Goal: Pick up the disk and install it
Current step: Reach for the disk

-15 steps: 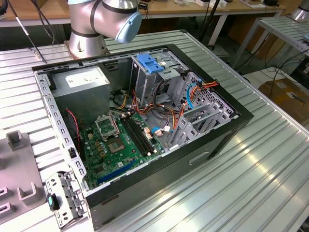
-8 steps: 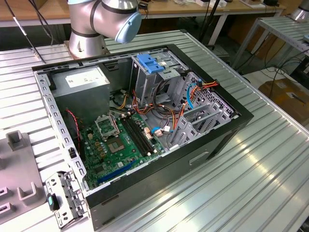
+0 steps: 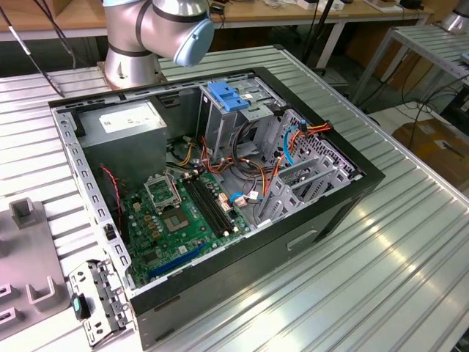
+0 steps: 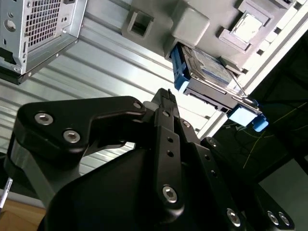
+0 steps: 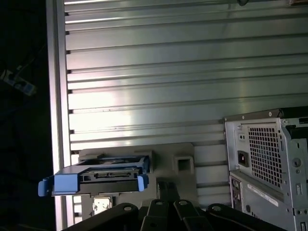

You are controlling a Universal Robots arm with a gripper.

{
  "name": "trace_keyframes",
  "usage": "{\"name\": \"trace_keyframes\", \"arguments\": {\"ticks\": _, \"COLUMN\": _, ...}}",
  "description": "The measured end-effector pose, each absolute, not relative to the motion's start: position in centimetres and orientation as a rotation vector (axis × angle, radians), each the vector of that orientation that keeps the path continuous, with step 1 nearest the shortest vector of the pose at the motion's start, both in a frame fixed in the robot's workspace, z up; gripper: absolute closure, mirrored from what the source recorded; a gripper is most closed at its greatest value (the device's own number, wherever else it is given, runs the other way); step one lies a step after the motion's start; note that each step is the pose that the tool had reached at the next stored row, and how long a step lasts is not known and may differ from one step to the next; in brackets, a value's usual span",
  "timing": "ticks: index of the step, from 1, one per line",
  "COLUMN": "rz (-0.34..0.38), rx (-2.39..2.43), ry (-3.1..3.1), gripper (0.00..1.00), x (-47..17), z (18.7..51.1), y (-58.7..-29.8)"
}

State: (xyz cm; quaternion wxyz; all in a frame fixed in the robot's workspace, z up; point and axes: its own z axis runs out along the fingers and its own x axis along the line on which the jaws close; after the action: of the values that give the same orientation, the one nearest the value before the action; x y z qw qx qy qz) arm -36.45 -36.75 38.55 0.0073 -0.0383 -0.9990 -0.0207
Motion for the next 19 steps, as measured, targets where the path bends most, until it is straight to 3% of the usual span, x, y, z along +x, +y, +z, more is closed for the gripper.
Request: {"name": "trace_keyframes", "arguments": {"ticks": 19, "rz": -0.065, "rx": -0.12, "ry": -3.124, "gripper": 0.89, "x": -39.1, "z": 38.5, "y": -36.7}}
